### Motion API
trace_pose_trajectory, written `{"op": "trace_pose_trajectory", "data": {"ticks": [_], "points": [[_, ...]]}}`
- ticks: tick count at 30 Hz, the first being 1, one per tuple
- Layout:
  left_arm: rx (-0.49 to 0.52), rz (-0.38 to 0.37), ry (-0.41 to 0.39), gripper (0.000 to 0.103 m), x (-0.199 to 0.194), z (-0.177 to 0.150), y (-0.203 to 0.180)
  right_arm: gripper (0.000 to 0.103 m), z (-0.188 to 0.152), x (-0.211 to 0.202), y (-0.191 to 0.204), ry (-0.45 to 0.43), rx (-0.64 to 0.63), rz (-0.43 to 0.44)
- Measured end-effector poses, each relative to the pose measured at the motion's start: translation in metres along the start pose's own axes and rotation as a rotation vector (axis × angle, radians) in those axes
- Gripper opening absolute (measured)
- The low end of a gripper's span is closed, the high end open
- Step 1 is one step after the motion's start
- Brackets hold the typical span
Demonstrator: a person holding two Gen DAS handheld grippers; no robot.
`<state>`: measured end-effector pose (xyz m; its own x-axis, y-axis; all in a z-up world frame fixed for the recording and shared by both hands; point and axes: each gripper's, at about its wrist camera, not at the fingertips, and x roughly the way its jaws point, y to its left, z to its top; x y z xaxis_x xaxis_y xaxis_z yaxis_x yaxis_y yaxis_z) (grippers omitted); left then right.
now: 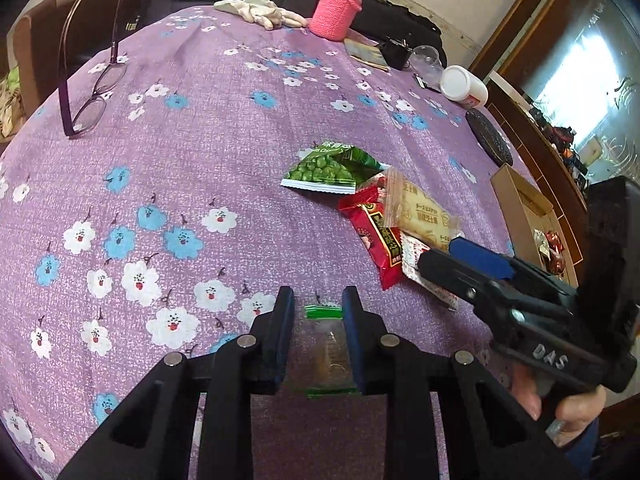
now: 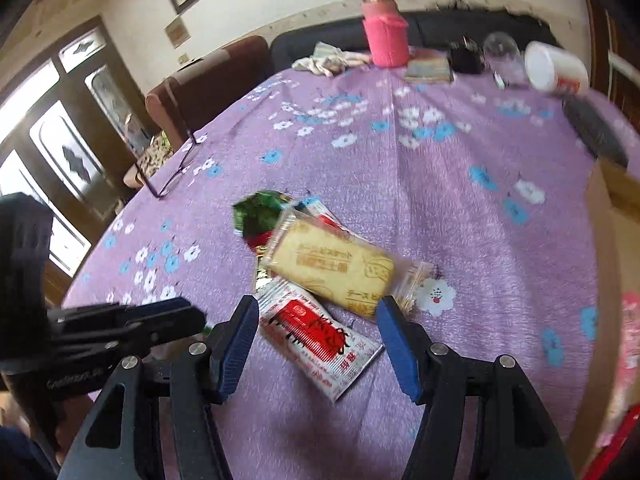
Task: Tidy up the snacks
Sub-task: 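Grasp the clear egg-shaped packet with the left gripper while the right gripper grasps the red-white sachet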
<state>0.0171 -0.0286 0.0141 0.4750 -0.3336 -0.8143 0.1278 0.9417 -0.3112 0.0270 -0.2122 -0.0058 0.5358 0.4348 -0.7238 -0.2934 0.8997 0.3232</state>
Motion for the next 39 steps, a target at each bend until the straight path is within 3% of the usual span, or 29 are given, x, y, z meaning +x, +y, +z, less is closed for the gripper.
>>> {"op": "trace_pose_trajectory", "data": {"ticks": [6,10,12,14,16,20,23,29,33,39], "points": [[-0.042,0.016,-0.018,0.024,-0.004,0.002,0.011,0.067,-0.014,-0.004,0.011,0.114,-0.043,0.194],[-0.042,0.017,-0.028,0.024,-0.007,0.002,0.011,0.067,-0.015,-0.005,0.022,0.071,-0.113,0.09],[-0.029,0.008,-0.023,0.024,-0.008,0.002,0.009,0.065,-0.016,-0.002,0.024,0.076,-0.115,0.086],[-0.009,-0.011,-0.019,0.029,-0.009,0.002,0.006,0.054,-0.017,0.001,0.031,0.059,-0.133,0.051],[0.01,-0.018,-0.019,0.036,-0.012,0.001,0.004,0.035,-0.019,0.003,0.037,0.054,-0.165,-0.001],[0.076,-0.011,-0.007,0.041,-0.022,-0.006,-0.003,0.03,-0.019,-0.002,0.036,0.037,-0.178,-0.022],[0.153,0.034,-0.01,0.05,-0.021,-0.013,-0.016,0.03,-0.014,-0.015,0.026,-0.003,-0.122,0.022],[0.225,0.154,0.007,0.045,-0.003,-0.02,-0.033,0.03,-0.008,-0.032,0.02,-0.083,-0.061,0.044],[0.232,0.184,-0.006,0.031,-0.001,-0.021,-0.033,0.031,-0.006,-0.037,0.017,-0.101,-0.041,0.046],[0.234,0.202,-0.022,0.03,-0.002,-0.024,-0.035,0.03,-0.005,-0.044,0.015,-0.129,-0.029,0.044]]}}
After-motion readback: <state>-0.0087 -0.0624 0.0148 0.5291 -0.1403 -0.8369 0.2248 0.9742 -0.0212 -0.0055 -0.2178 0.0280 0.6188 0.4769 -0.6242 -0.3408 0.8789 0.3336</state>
